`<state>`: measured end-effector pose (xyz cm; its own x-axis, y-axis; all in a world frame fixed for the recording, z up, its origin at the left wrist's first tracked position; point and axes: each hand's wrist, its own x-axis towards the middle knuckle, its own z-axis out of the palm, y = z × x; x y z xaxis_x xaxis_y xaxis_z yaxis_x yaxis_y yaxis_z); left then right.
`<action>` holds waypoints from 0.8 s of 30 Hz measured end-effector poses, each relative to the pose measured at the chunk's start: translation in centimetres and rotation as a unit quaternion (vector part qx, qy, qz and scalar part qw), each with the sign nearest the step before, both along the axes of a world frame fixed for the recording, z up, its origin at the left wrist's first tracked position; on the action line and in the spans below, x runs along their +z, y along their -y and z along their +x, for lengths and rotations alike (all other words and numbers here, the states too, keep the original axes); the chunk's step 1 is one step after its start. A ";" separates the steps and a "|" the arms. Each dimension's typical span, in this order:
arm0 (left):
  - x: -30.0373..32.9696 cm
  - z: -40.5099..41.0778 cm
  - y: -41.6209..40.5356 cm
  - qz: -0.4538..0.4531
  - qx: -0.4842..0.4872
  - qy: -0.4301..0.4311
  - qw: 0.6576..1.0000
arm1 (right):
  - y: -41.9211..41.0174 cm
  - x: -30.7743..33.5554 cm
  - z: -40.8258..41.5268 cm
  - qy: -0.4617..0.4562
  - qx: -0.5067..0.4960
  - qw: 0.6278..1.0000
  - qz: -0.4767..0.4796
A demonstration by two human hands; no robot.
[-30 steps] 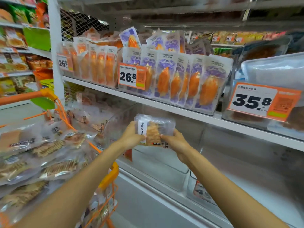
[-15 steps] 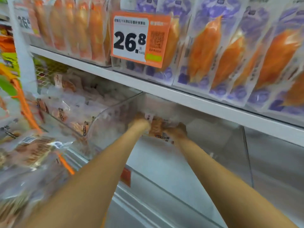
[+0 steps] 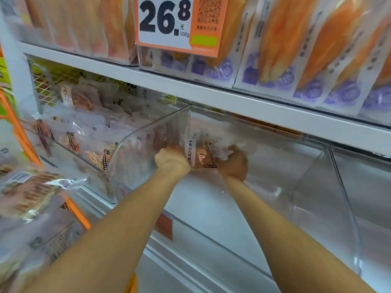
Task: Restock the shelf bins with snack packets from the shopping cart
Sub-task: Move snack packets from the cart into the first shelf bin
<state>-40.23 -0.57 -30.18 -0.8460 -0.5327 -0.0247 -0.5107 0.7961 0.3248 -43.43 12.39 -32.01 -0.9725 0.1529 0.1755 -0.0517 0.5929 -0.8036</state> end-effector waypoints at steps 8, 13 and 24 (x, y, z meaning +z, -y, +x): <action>-0.4 -1.6 0.2 0.203 -0.027 -0.068 0.976 | 0.3 0.0 -0.4 -0.019 0.013 0.999 -0.050; -0.2 -1.6 -0.3 0.334 -0.050 -0.112 0.935 | 0.2 0.1 -0.1 0.021 -0.017 0.999 -0.035; -0.6 -2.0 0.2 0.340 -0.032 -0.139 0.929 | 0.3 0.4 0.2 0.065 0.033 0.997 -0.017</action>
